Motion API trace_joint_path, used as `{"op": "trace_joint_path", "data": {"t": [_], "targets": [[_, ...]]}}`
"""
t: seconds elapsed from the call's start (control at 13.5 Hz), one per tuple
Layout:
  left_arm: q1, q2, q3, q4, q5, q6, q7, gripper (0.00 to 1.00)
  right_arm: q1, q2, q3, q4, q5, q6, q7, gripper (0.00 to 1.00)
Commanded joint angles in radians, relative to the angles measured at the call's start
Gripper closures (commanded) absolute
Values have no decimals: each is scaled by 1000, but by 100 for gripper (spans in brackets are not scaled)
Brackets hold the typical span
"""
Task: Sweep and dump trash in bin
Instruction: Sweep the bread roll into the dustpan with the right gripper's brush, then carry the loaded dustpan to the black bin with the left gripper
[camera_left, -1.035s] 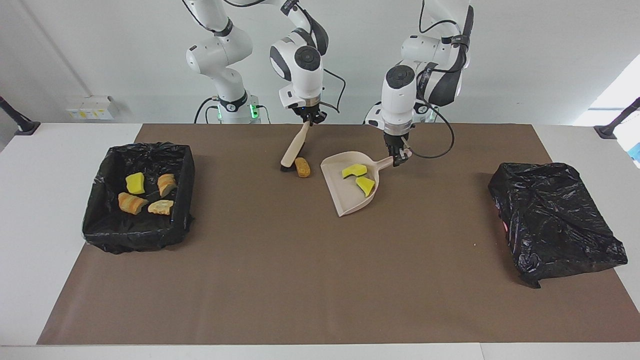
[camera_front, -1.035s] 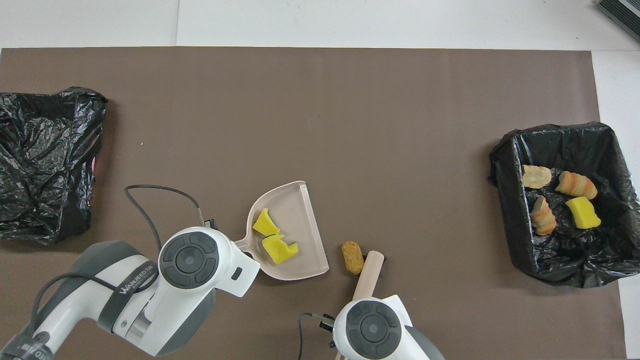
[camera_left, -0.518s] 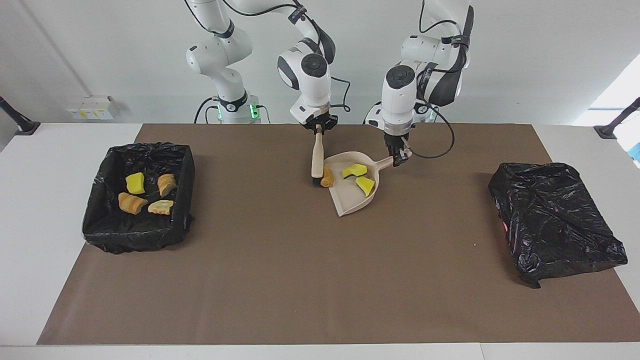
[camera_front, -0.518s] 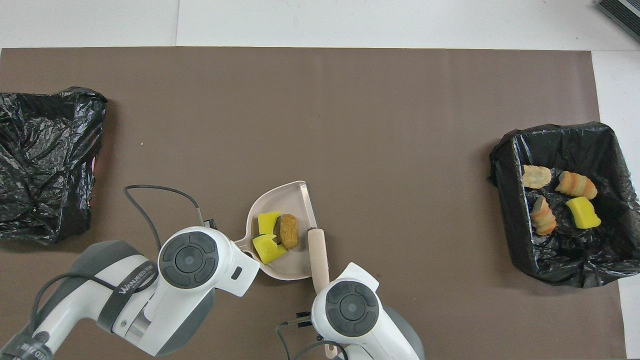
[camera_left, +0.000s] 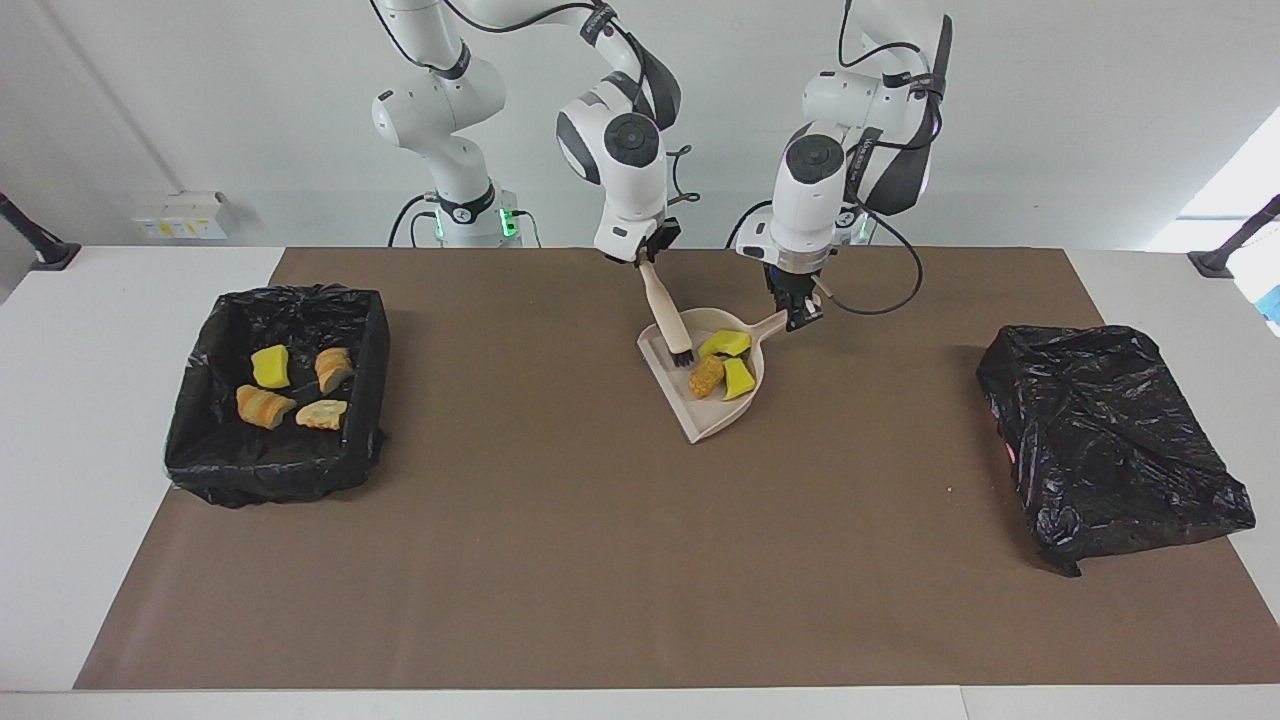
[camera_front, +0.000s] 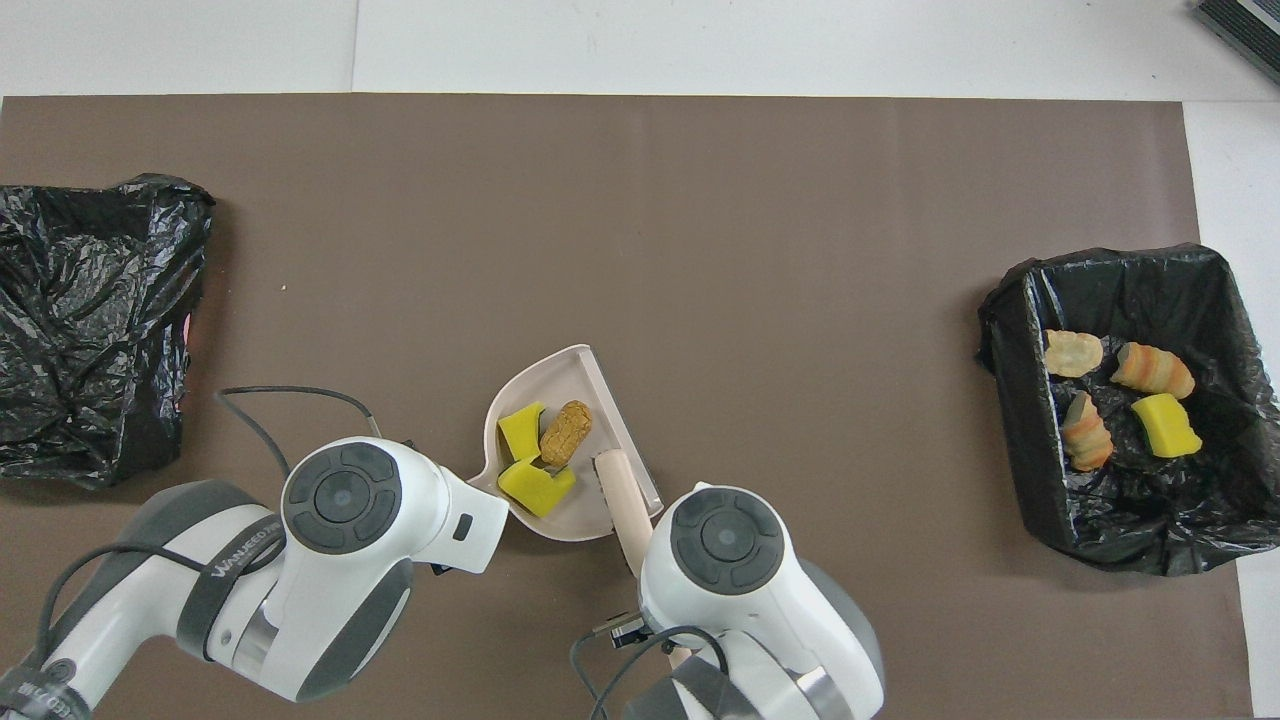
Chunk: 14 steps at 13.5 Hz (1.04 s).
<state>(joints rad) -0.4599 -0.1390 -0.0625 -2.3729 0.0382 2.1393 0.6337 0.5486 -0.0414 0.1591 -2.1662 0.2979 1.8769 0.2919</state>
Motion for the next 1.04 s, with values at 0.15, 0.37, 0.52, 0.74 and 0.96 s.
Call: {"op": "trace_joint_path", "data": {"t": [0.15,0.37,0.52,0.74,0.96], "targets": [[42,-14,12,27,-46,4,-17,100,-107,-113,2,23,-60,-111,-28,100],[137,-56,12,82,-44,-28,-9,100,-96,-149,10,-20,-86,-66,42,100],[185,-53,12,144,-46,-115,-9,100,-69,-159,14,-55,-85,-6,99,100],[326,-45,13,254,-44,-257,103,100,61,-101,14,-66,-86,91,269,100],[493,5,13,387,-43,-350,283,100,174,-68,14,-99,-86,160,407,100]]}}
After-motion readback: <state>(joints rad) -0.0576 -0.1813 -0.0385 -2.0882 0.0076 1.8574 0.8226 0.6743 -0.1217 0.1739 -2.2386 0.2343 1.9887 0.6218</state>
